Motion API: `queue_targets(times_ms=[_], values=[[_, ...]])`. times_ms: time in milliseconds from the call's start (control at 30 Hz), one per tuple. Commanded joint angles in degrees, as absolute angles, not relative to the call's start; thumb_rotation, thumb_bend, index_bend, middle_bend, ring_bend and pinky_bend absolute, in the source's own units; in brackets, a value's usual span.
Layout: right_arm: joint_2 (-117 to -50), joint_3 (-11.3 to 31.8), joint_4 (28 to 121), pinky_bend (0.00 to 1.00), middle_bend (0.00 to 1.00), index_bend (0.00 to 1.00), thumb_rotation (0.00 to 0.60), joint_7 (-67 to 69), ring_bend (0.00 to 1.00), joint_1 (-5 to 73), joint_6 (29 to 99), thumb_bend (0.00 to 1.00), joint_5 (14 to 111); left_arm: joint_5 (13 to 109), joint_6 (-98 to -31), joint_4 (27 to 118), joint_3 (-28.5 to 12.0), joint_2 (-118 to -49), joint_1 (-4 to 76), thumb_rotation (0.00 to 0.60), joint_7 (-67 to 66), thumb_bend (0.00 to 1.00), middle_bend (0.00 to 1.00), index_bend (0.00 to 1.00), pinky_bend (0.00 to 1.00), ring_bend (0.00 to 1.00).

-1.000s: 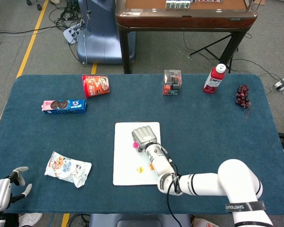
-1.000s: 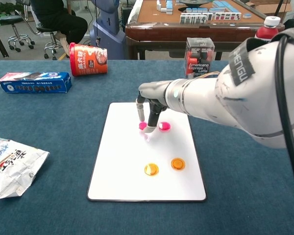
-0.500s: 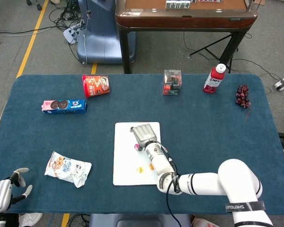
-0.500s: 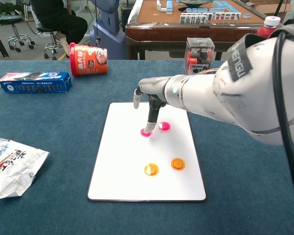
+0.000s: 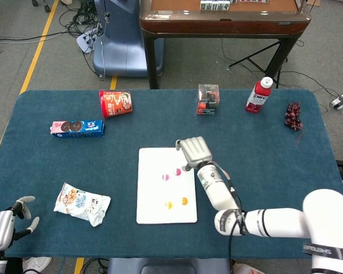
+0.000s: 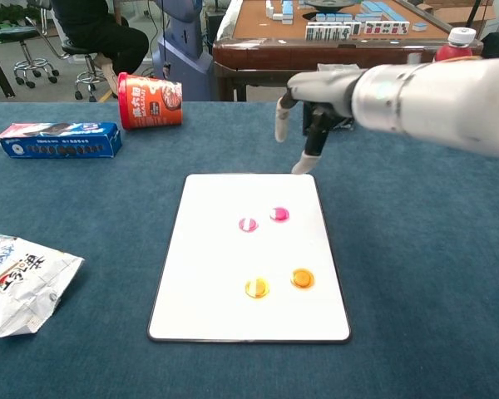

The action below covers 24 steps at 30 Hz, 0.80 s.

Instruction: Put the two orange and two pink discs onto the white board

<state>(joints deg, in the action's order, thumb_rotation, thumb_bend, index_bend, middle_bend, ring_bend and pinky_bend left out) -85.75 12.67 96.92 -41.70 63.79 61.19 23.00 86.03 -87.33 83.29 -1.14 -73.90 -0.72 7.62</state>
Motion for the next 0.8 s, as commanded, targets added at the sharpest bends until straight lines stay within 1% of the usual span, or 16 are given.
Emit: queue_targets(times_ms=[33, 100, 200, 267, 367, 433, 467, 567, 800], values=[[-77.83, 10.82, 104.11, 1.0, 0.88, 0.4, 0.6, -38.41, 0.96, 58.53, 64.88, 0.07, 27.96, 86.36, -87.3, 84.46, -1.78, -73.13, 0.02, 0.6, 6.8, 0.31, 0.62, 0.39, 0.75, 0.56], [-73.88, 9.69, 107.12, 0.98, 0.83, 0.41, 0.6, -36.62, 0.91, 55.85, 66.05, 0.07, 30.45, 86.44, -87.16, 85.3, -2.2, -72.6, 0.55, 0.6, 6.16, 0.31, 0.62, 0.39, 0.75, 0.56], [-68.55, 7.52, 110.62, 0.9, 0.74, 0.41, 0.6, -33.98, 0.82, 51.94, 67.07, 0.08, 34.5, 86.22, -86.72, 86.59, -2.91, -71.91, 1.35, 0.6, 5.58, 0.31, 0.62, 0.39, 0.75, 0.56], [-65.67, 6.23, 112.27, 0.82, 0.68, 0.41, 0.6, -31.96, 0.74, 49.42, 67.71, 0.08, 37.12, 86.06, -86.44, 87.29, -3.39, -71.48, 1.88, 0.6, 5.17, 0.31, 0.62, 0.39, 0.75, 0.56], [-61.28, 3.87, 114.29, 0.7, 0.63, 0.41, 0.6, -27.65, 0.66, 44.55, 69.22, 0.08, 42.6, 86.07, -86.3, 88.42, -4.35, -70.61, 2.88, 0.6, 4.12, 0.31, 0.62, 0.39, 0.75, 0.56], [-59.36, 2.78, 114.88, 0.62, 0.61, 0.42, 0.6, -24.87, 0.63, 41.77, 70.37, 0.08, 45.65, 85.94, -86.14, 89.19, -4.89, -70.07, 3.42, 0.6, 3.56, 0.31, 0.62, 0.39, 0.75, 0.56], [-58.52, 2.3, 115.04, 0.59, 0.6, 0.42, 0.6, -23.5, 0.62, 40.39, 71.04, 0.08, 47.17, 85.86, -86.04, 89.53, -5.17, -69.78, 3.71, 0.6, 3.2, 0.31, 0.62, 0.39, 0.75, 0.56], [-55.93, 0.63, 115.31, 0.53, 0.59, 0.43, 0.6, -18.72, 0.61, 35.47, 73.71, 0.09, 52.39, 85.62, -85.75, 91.01, -5.94, -68.67, 4.55, 0.6, 2.02, 0.31, 0.62, 0.38, 0.75, 0.55], [-52.52, -2.49, 114.37, 0.52, 0.59, 0.44, 0.6, -11.46, 0.61, 26.82, 78.21, 0.1, 61.41, 84.97, -85.47, 93.46, -6.58, -67.05, 5.41, 0.6, -0.23, 0.31, 0.61, 0.38, 0.75, 0.55]])
